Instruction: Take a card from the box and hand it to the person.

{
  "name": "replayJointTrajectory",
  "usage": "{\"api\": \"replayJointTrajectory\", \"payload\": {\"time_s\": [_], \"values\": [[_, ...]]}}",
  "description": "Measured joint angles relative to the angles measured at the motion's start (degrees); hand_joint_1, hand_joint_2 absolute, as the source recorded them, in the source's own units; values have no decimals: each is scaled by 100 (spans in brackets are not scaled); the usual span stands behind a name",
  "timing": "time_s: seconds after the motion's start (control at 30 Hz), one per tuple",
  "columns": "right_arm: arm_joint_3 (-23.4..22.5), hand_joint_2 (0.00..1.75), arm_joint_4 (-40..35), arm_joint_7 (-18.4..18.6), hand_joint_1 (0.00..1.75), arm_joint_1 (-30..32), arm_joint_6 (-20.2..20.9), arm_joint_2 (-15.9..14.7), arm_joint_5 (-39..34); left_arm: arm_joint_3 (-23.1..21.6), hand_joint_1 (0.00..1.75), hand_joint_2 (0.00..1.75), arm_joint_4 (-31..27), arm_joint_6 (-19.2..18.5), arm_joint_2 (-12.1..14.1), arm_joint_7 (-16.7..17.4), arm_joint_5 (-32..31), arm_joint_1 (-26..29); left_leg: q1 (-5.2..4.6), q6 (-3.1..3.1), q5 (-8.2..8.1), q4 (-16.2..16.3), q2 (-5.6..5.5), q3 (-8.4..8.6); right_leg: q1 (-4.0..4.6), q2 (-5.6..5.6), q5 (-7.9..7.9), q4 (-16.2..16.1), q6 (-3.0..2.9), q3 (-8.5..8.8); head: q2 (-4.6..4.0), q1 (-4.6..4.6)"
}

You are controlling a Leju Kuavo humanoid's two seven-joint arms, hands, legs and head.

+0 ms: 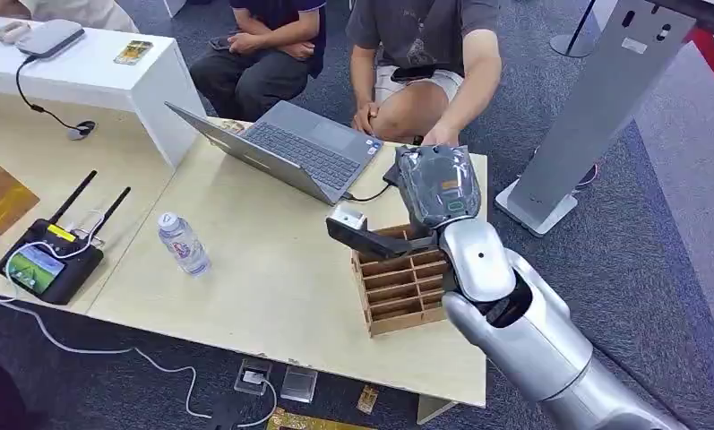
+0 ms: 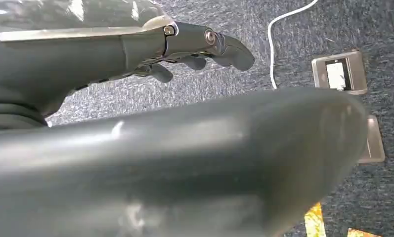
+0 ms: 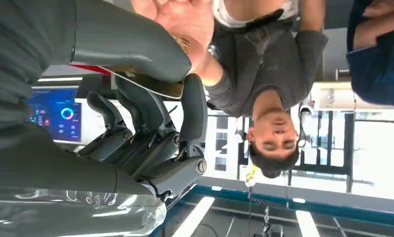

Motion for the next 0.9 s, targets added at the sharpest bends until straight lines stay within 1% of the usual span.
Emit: {"api": "replayJointTrajectory", "payload": {"time_s": [0.03, 0.07, 0.1, 0.17, 0.37, 0.4, 0.47, 0.5, 0.53, 0.57, 0.6, 0.63, 0.67, 0.7, 0.9], "values": [[-2, 175, 50, -11, 155, -42, -31, 7, 0, -2, 0, 0, 0, -7, 0, 0, -11, 0, 0, 0, 0, 0, 0, 0, 0, 0, 0, 0, 0, 0, 0, 0], [-7, 175, 128, -22, 157, -77, -74, 20, 4, -2, 0, 0, 0, -11, 0, 0, -24, -1, 0, 0, 0, 0, 0, 0, 0, 0, 0, 0, 0, 0, 0, 0], [-7, 175, 175, -31, 154, -107, -87, 28, 20, -4, 0, 0, 0, -13, 0, 0, -37, -1, 0, 0, 0, 0, 0, -1, 0, 0, 0, 0, 0, 0, 0, 0], [-7, 175, 312, -52, 152, -171, -122, 55, 59, -7, 0, 0, 0, -28, 0, 0, -55, -1, 0, 0, 0, 0, 0, -1, 0, 0, 0, 0, 0, 0, 0, 0], [26, 175, 845, -232, 152, -376, -194, 221, 183, -13, 0, 0, 0, -41, 0, 0, -113, -1, 0, 0, 0, 0, -1, -2, 0, -1, 0, 0, 0, 0, 0, 0], [41, 175, 950, -258, 148, -408, -207, 258, 192, -13, 0, 0, 0, -42, 0, 0, -118, -2, 0, 0, 0, 0, -1, -1, 0, -1, 0, 0, 0, 0, 0, 0], [59, 175, 1150, -330, 150, -447, -247, 319, 227, -13, 0, 0, 0, -41, 0, 0, -120, -2, 0, 0, 0, 0, -1, -3, 0, -1, 0, 0, 0, 0, 0, 0], [70, 175, 1268, -378, 141, -467, -284, 363, 232, -15, 0, 0, 0, -41, 0, 0, -120, -2, 0, 0, 0, 0, -1, -3, 0, -1, 0, 1, 0, 0, 0, -2], [85, 175, 1400, -435, 143, -488, -334, 397, 238, -13, 0, 0, 0, -42, 0, 0, -120, -3, 0, 0, 0, 0, -1, -3, 0, -1, 0, 0, 0, 0, 0, -2], [96, 175, 1532, -479, 138, -506, -385, 435, 240, -13, 0, 0, 0, -41, 0, 2, -120, -4, 0, 0, 0, 0, -1, -3, 0, -1, 0, 0, 0, 0, 0, -2], [116, 175, 1678, -511, 93, -522, -424, 489, 240, -13, 0, 0, 0, -41, 0, 9, -122, -3, 0, 0, 0, 0, -1, -3, 0, -1, 0, 0, 0, -1, 0, -2], [133, 175, 1787, -531, 40, -528, -448, 531, 238, -13, 0, 0, 0, -37, 0, 9, -122, -3, 0, 0, 0, 0, -2, -4, 0, -1, 0, 0, 0, -1, 0, -4], [148, 175, 1904, -557, 3, -534, -494, 566, 234, -13, 0, 0, 0, -26, 0, 11, -122, -1, 0, 0, 0, 0, -2, -4, 0, -1, 0, 0, 0, -1, 0, 2], [162, 175, 2013, -603, 0, -548, -553, 610, 227, -15, 0, 0, 0, -20, 0, 11, -120, -1, 0, 0, 0, 0, -1, -4, 0, -1, 0, 0, 0, -2, 0, 2], [267, 175, 2536, -647, 0, -582, -750, 829, 214, -13, 0, 0, 0, 22, 0, 26, -118, 0, 0, 0, 0, 0, -1, -6, 0, -1, 0, 1, 0, -4, 0, -2]]}}
